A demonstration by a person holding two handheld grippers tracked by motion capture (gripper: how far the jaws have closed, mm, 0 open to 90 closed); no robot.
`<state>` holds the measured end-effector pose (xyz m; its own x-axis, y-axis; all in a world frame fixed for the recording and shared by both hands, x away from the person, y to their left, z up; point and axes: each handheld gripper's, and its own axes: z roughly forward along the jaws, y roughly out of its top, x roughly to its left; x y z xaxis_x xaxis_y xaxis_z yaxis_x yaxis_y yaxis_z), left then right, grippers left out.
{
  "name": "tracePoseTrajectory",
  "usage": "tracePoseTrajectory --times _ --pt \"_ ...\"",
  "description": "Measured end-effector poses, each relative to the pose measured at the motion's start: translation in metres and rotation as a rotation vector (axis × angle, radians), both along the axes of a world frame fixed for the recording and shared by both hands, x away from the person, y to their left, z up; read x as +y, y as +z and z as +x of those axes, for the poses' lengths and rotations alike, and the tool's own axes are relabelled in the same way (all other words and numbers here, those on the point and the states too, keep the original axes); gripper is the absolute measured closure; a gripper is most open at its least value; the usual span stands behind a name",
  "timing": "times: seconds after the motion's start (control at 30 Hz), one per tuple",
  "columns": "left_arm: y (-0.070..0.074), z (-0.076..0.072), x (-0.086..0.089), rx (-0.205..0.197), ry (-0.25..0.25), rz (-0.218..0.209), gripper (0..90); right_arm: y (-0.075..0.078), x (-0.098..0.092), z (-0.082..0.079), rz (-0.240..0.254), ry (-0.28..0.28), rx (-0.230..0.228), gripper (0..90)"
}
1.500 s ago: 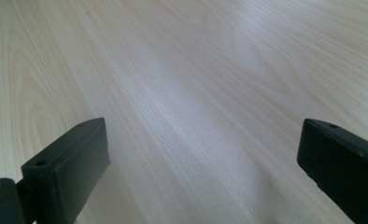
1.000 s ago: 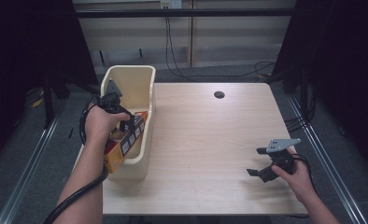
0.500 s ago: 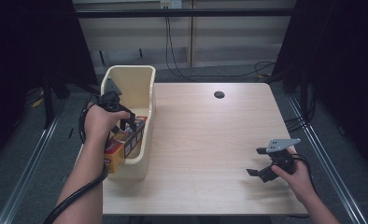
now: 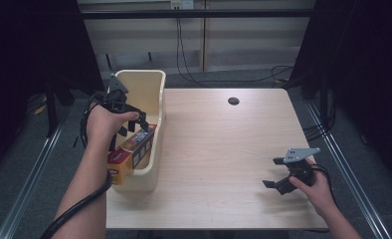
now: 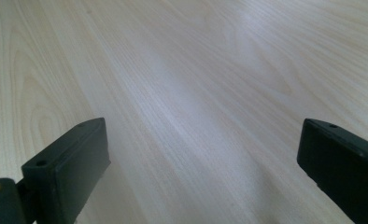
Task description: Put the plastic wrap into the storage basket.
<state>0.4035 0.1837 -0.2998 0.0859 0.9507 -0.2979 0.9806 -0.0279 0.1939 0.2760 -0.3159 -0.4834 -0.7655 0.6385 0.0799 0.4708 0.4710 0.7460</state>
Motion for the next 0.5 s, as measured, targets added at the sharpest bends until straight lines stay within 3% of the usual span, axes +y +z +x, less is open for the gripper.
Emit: tracePoseTrajectory --times 0.5 --pt "0.017 -0.002 -0.038 -0.039 -0.094 -0.053 18.9 0.001 0.000 -0.002 0.000 0.002 -0.002 2.5"
